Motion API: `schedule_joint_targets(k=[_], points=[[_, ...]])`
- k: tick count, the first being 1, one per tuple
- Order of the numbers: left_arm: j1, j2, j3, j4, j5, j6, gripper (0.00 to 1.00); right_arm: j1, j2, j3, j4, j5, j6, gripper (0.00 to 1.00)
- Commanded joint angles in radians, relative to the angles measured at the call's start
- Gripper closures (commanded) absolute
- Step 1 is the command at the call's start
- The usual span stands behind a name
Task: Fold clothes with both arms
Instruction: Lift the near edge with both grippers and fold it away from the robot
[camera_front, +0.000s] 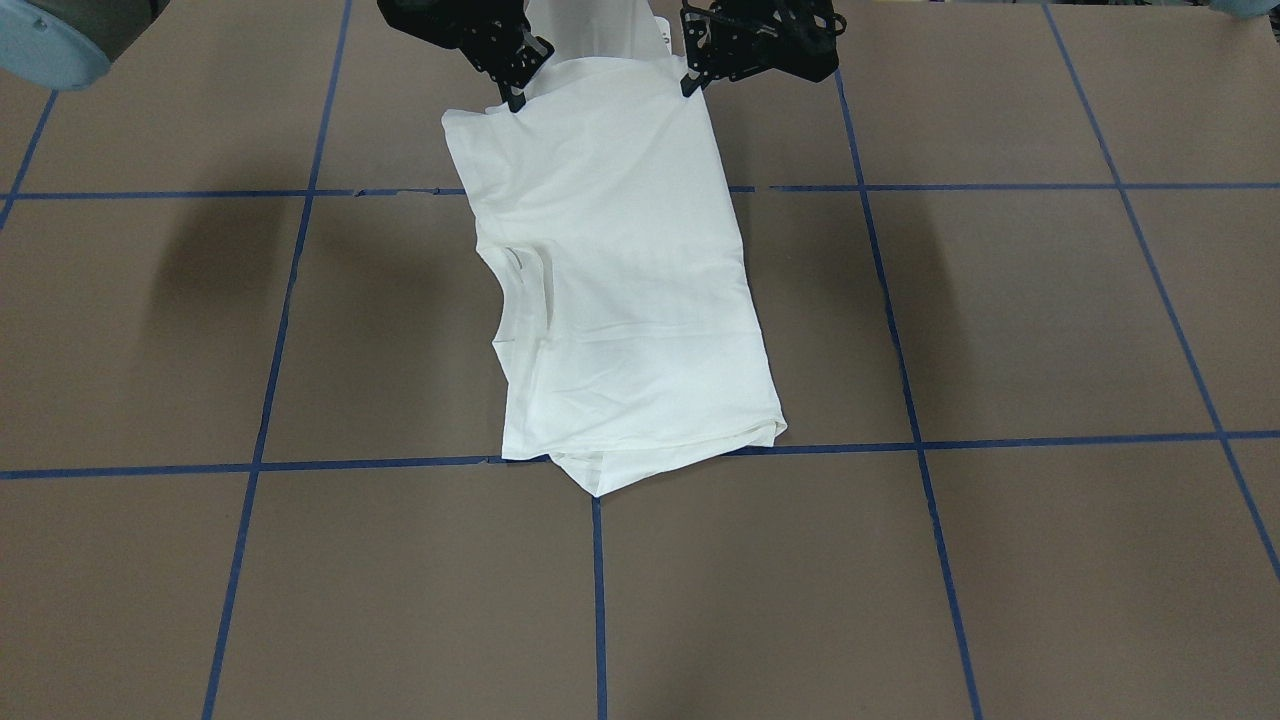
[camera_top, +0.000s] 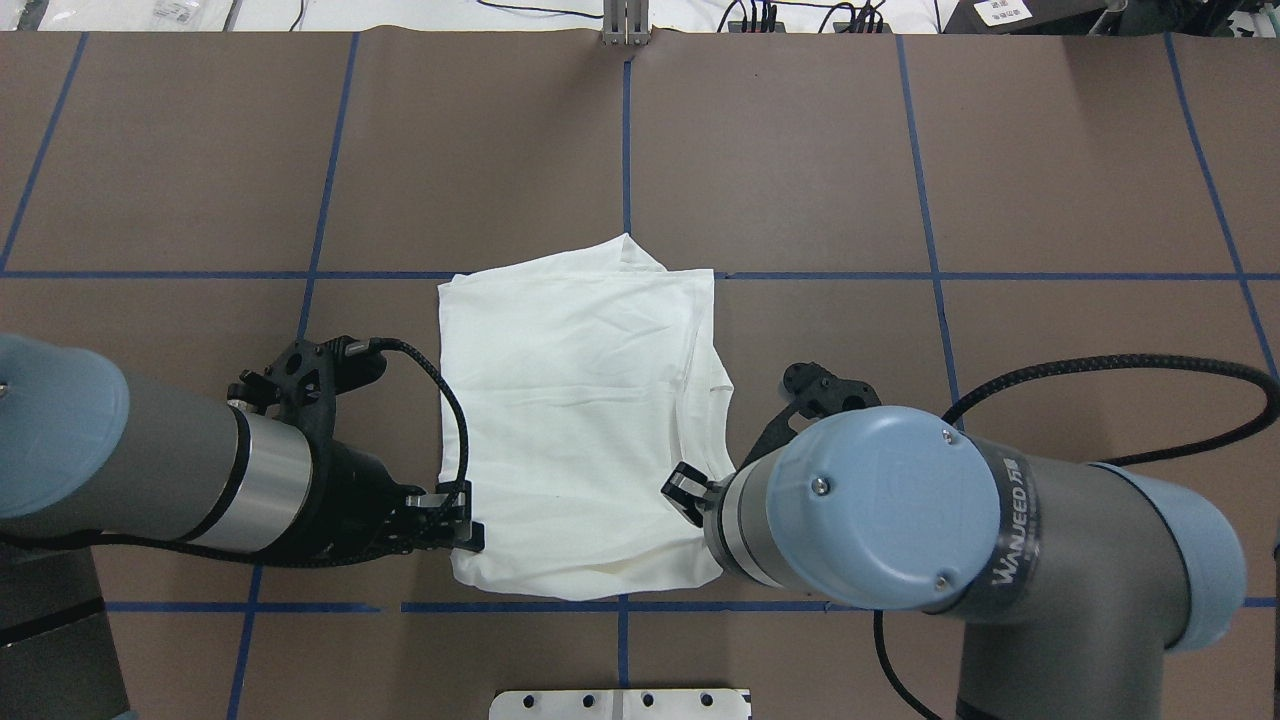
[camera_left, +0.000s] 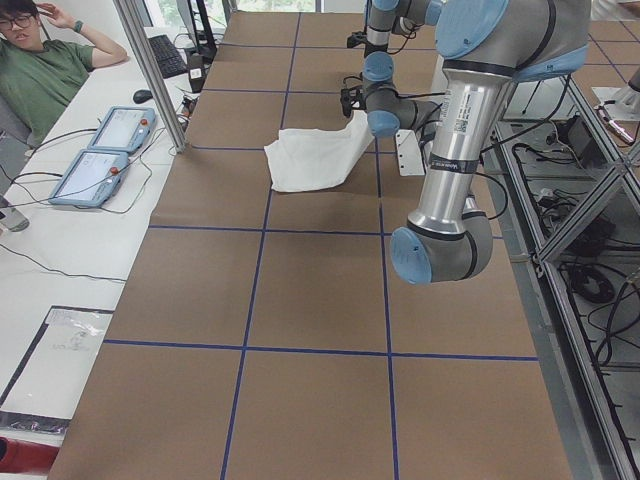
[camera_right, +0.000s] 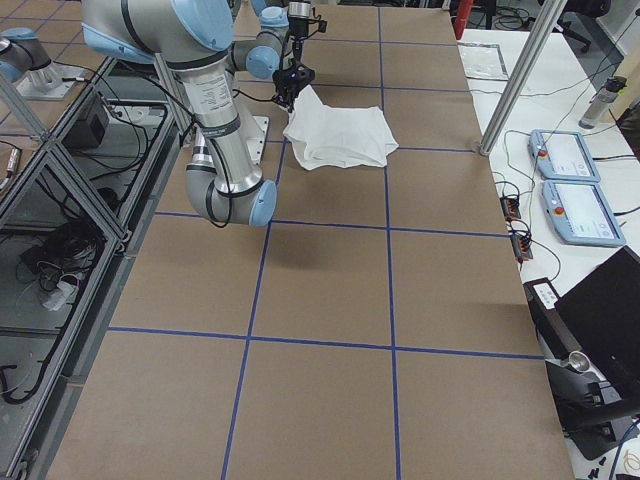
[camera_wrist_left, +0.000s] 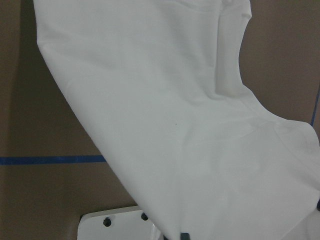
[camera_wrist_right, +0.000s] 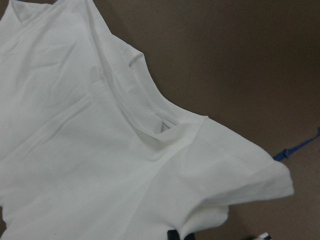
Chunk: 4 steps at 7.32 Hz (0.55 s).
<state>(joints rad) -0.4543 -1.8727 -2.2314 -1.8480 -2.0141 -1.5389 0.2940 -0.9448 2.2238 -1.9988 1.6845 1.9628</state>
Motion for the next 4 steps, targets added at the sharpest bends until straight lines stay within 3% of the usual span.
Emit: schedule_joint_targets(k=[1, 3, 4], points=[[-0.128, -0.095, 0.141, 0.032, -0.003, 0.124, 1.00, 0.100, 0.111, -0.164, 0.015, 0.003, -0.126, 1.00], [-0.202, -0.135, 0.276, 0.049, 0.000, 0.248, 1.00, 0.163, 0.147, -0.284, 0.098, 0.010, -0.203, 1.00], [-0.228, -0.151, 0.336, 0.049, 0.003, 0.296, 1.00, 0.186, 0.199, -0.396, 0.135, 0.011, -0.231, 1.00]])
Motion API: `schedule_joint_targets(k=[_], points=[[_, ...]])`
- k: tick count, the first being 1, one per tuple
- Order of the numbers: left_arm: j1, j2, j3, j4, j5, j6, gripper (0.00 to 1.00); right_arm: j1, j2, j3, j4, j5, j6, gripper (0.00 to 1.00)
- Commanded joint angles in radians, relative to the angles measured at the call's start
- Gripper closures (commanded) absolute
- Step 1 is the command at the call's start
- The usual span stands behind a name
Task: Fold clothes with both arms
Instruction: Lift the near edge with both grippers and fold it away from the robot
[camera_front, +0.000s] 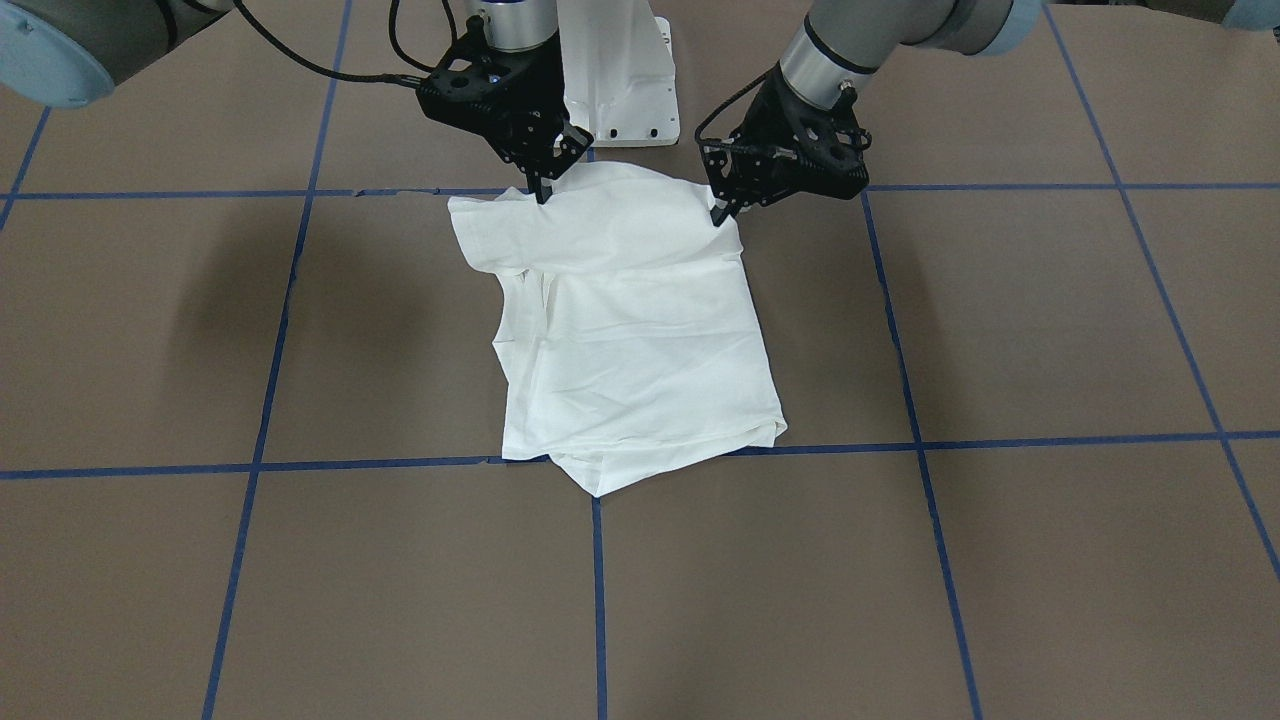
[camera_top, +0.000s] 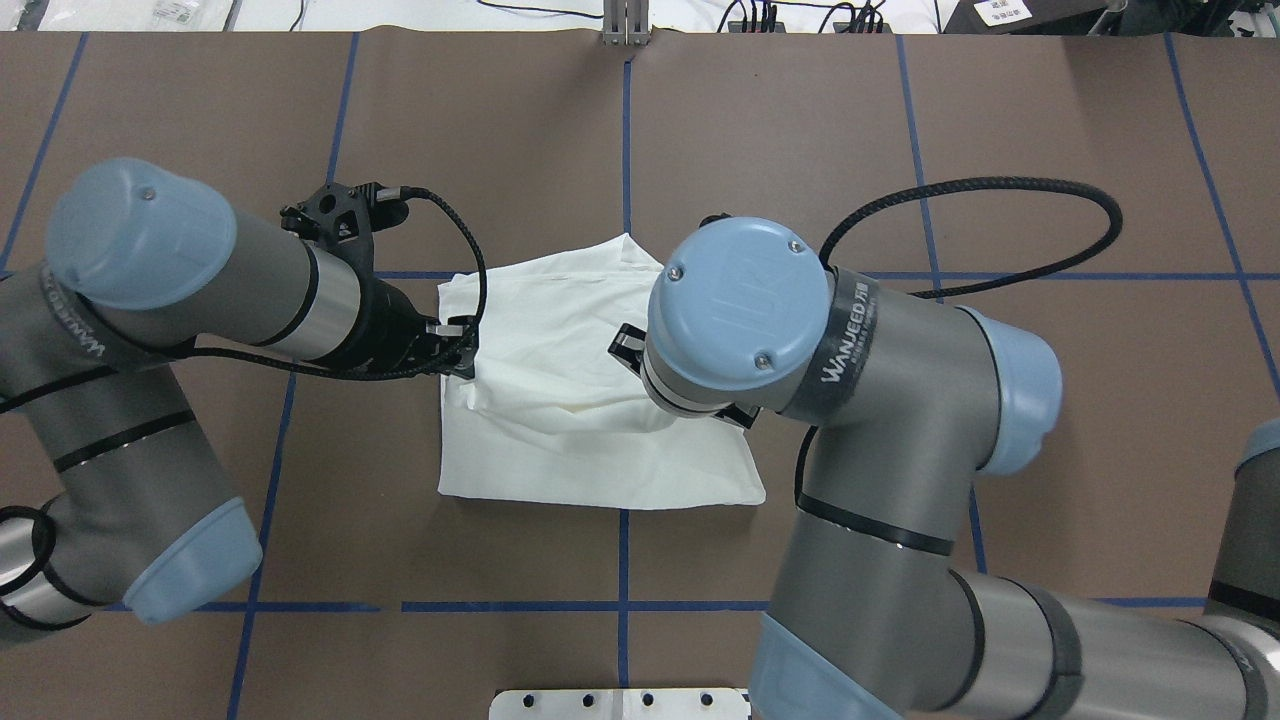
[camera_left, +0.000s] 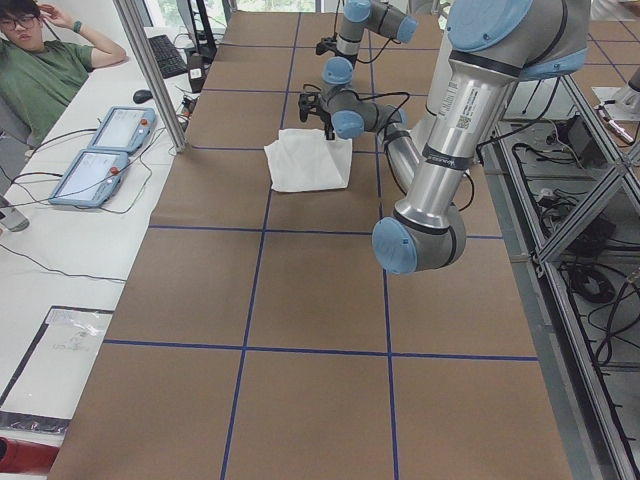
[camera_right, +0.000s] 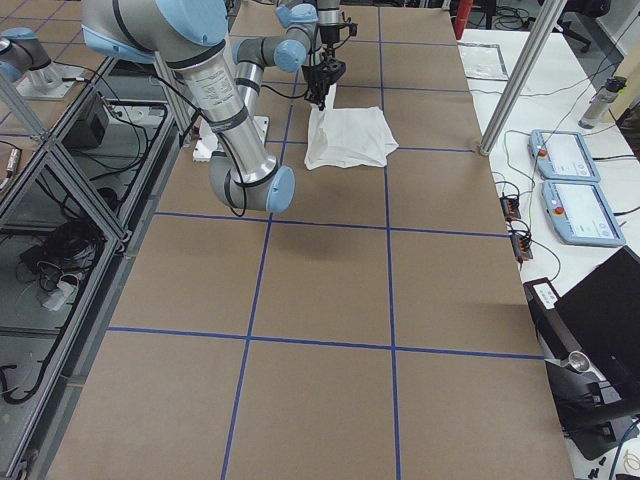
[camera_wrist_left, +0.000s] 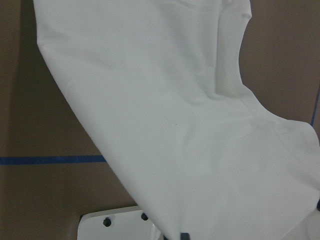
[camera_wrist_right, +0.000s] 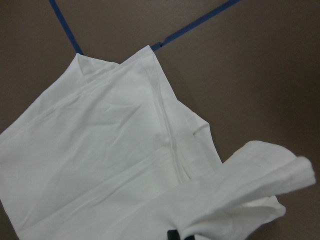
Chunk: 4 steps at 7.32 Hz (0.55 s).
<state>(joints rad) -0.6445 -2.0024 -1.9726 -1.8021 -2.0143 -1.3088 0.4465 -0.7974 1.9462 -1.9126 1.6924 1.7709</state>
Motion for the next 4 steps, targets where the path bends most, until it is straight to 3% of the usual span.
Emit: schedule_joint_targets(k=[1, 3, 4], points=[[-0.055, -0.054, 0.154, 0.000, 0.006, 0.092, 1.00, 0.061, 0.099, -0.239, 0.102, 0.003, -0.069, 1.00], [-0.060, -0.131, 0.306, -0.014, 0.066, 0.100, 1.00, 0.096, 0.174, -0.488, 0.263, 0.003, -0.103, 1.00], [-0.060, -0.174, 0.393, -0.037, 0.069, 0.100, 1.00, 0.109, 0.196, -0.557, 0.299, 0.001, -0.137, 1.00]])
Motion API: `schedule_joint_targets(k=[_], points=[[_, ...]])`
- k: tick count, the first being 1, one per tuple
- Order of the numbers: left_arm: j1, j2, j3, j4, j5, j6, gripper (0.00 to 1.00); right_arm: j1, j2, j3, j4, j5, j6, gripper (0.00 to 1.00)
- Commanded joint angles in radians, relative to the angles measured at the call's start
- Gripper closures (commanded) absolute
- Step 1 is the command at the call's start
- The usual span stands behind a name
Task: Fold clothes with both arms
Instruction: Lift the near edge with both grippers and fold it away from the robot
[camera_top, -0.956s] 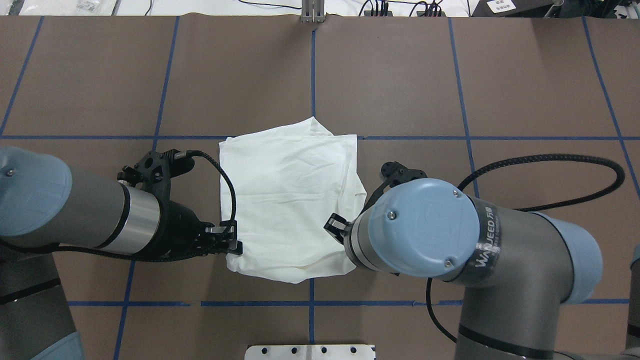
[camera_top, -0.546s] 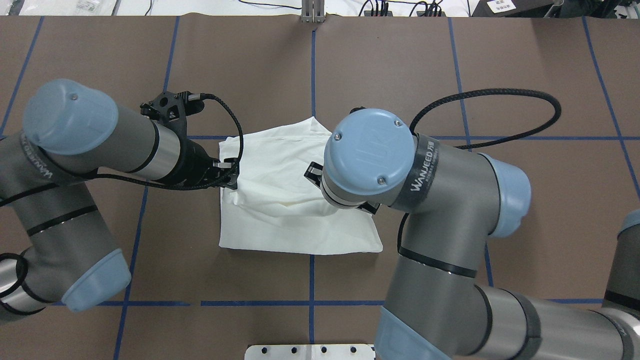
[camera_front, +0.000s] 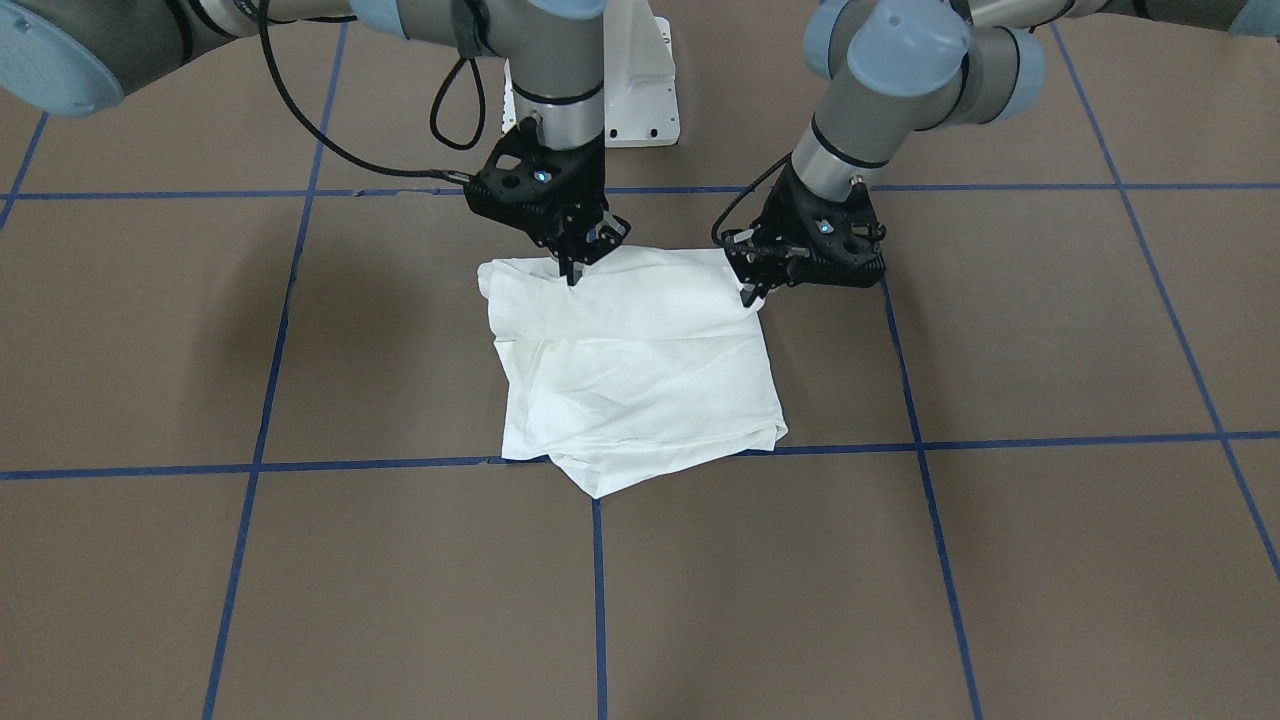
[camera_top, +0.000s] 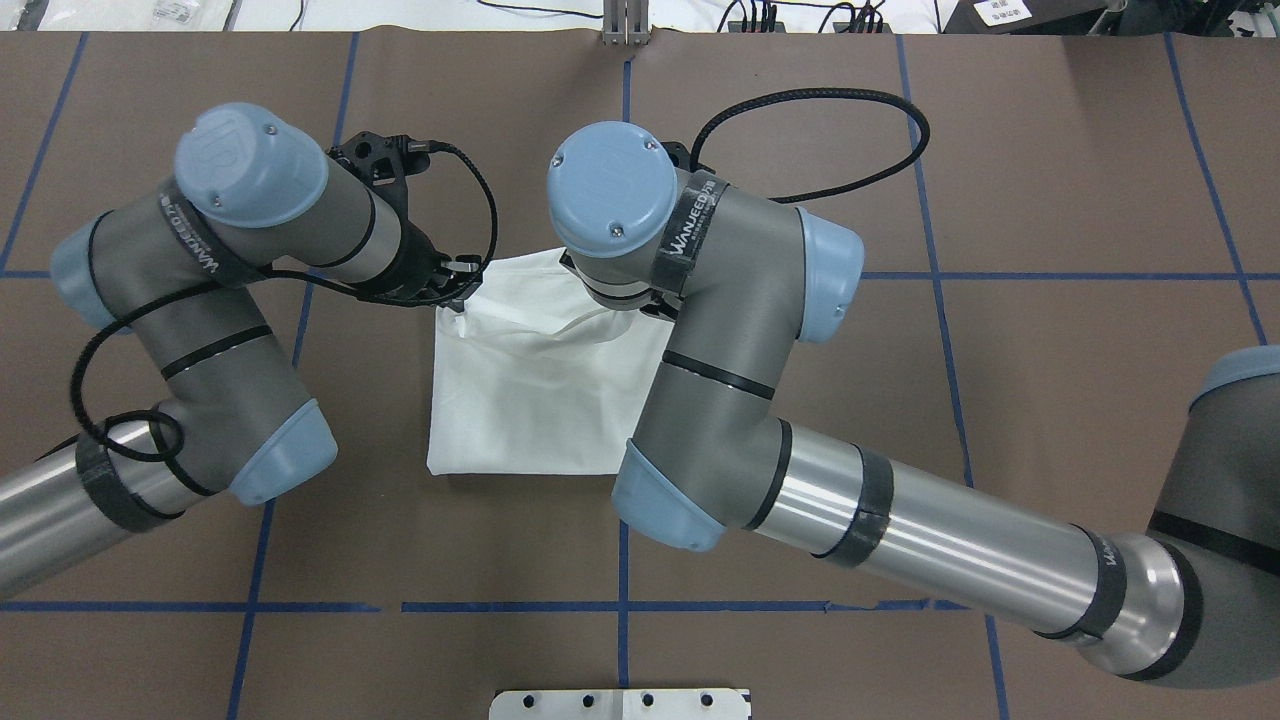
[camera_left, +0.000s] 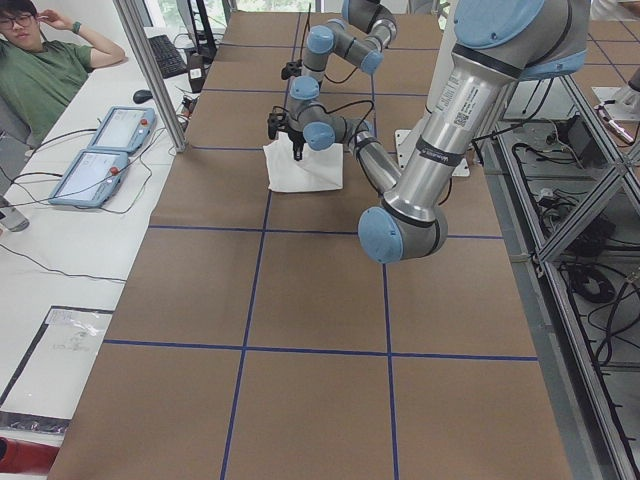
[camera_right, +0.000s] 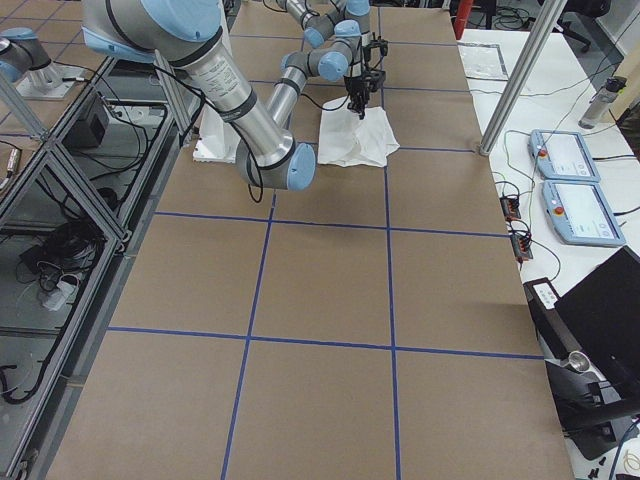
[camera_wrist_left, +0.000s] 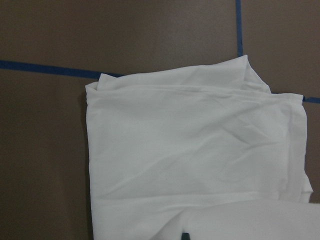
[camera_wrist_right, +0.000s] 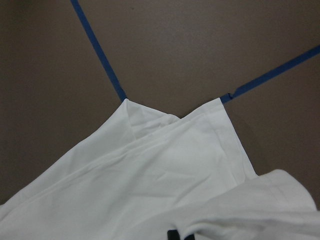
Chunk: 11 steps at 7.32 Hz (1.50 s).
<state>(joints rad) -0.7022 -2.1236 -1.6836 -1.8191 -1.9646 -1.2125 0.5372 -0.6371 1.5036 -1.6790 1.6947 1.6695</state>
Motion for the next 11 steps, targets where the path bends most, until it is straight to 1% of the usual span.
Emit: schedule_joint_targets(k=[1, 3, 4, 5, 6, 7, 8, 9, 10, 11], points=[[-0.002, -0.061, 0.151, -0.066, 0.032, 0.028, 1.00, 0.027, 0.049, -0.158, 0.070, -0.001, -0.065, 1.00], [-0.035, -0.061, 0.167, -0.077, 0.030, 0.083, 1.00, 0.046, 0.056, -0.183, 0.076, -0.003, -0.109, 1.00], [-0.048, -0.059, 0.167, -0.077, 0.029, 0.091, 0.36, 0.046, 0.056, -0.190, 0.076, -0.006, -0.122, 0.48], [-0.051, -0.056, 0.160, -0.072, 0.024, 0.115, 0.00, 0.053, 0.057, -0.192, 0.076, -0.006, -0.158, 0.00], [-0.065, -0.053, 0.159, -0.074, 0.020, 0.123, 0.00, 0.056, 0.065, -0.192, 0.077, -0.001, -0.163, 0.00], [-0.068, -0.049, 0.154, -0.072, 0.017, 0.196, 0.00, 0.056, 0.068, -0.192, 0.078, -0.001, -0.163, 0.00], [-0.069, -0.029, 0.144, -0.074, 0.010, 0.220, 0.00, 0.044, 0.068, -0.203, 0.078, -0.001, -0.165, 0.00], [-0.069, -0.026, 0.140, -0.074, 0.010, 0.220, 0.00, 0.031, 0.069, -0.235, 0.081, -0.007, -0.168, 0.00], [-0.068, -0.026, 0.142, -0.074, 0.010, 0.220, 0.00, 0.024, 0.069, -0.282, 0.161, -0.016, -0.166, 0.00], [-0.063, -0.026, 0.147, -0.077, 0.015, 0.209, 0.00, 0.027, 0.066, -0.311, 0.197, -0.017, -0.175, 0.00]])
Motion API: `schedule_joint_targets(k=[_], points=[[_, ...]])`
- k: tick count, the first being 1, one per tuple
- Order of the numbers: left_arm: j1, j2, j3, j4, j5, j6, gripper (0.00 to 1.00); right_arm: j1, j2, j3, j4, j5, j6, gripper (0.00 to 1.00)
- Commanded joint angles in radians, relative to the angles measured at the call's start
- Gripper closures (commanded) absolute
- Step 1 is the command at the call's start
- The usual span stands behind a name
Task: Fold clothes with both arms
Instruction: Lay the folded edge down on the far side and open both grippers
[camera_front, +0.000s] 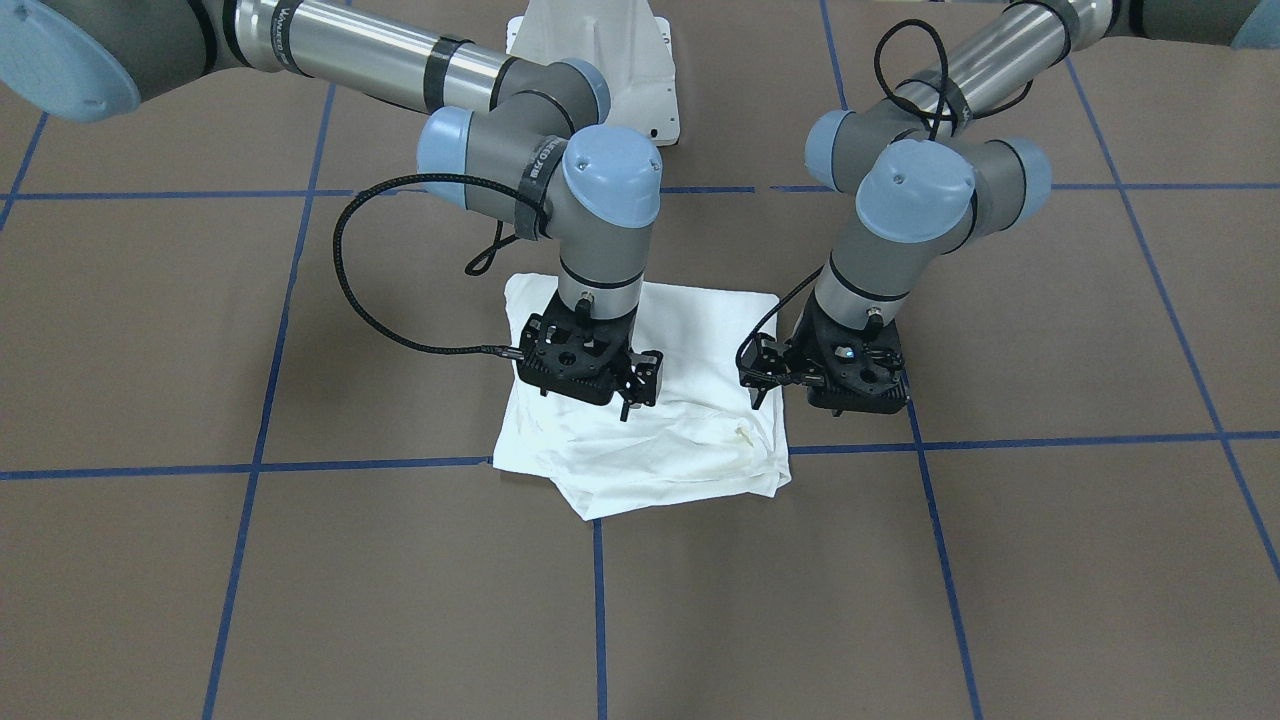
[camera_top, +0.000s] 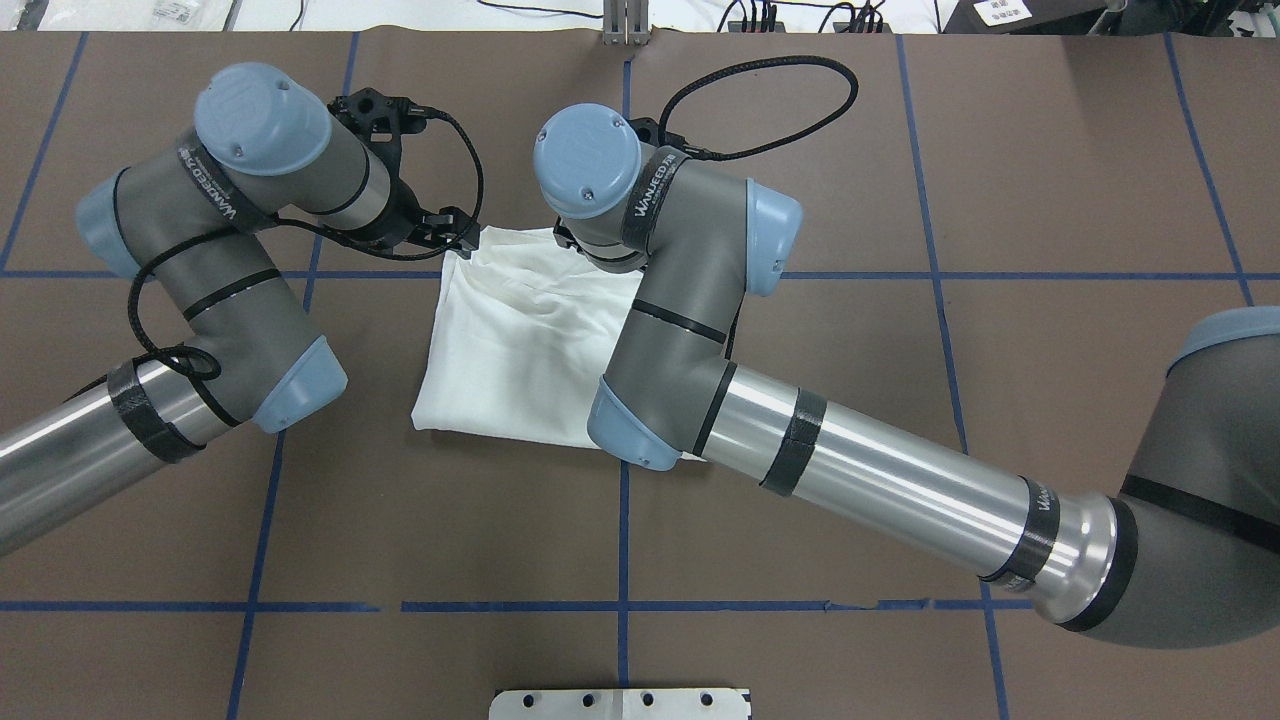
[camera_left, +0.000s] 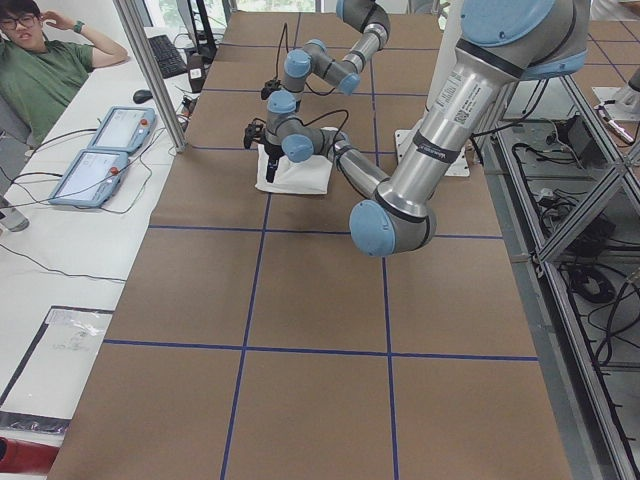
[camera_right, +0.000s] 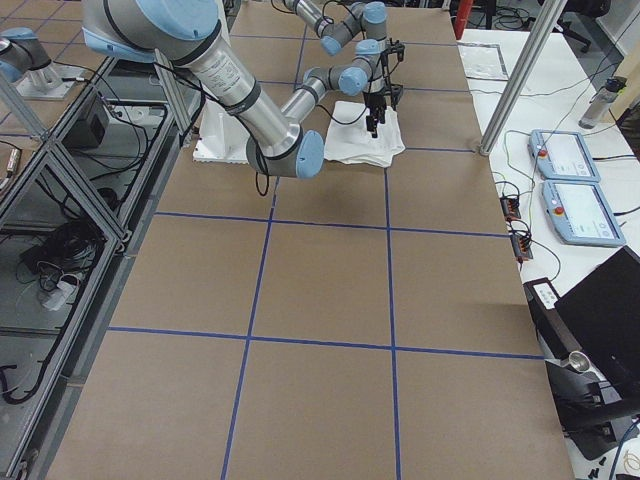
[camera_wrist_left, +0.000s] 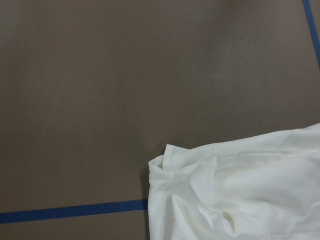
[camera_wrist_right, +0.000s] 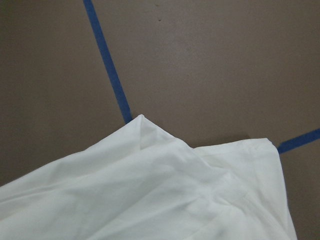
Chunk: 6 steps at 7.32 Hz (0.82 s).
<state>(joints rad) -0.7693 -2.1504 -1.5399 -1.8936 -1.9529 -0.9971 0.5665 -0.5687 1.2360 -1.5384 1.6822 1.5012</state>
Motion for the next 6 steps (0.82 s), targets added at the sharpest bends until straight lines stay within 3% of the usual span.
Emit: schedule_joint_targets(k=[1, 6], points=[[0.007, 0.000, 0.010, -0.004, 0.005, -0.006, 0.00, 0.009, 0.001, -0.043, 0.057, -0.001, -0.059, 0.00], [0.036, 0.003, 0.026, -0.030, 0.011, -0.003, 0.00, 0.001, 0.001, -0.110, 0.047, -0.029, -0.183, 0.00]])
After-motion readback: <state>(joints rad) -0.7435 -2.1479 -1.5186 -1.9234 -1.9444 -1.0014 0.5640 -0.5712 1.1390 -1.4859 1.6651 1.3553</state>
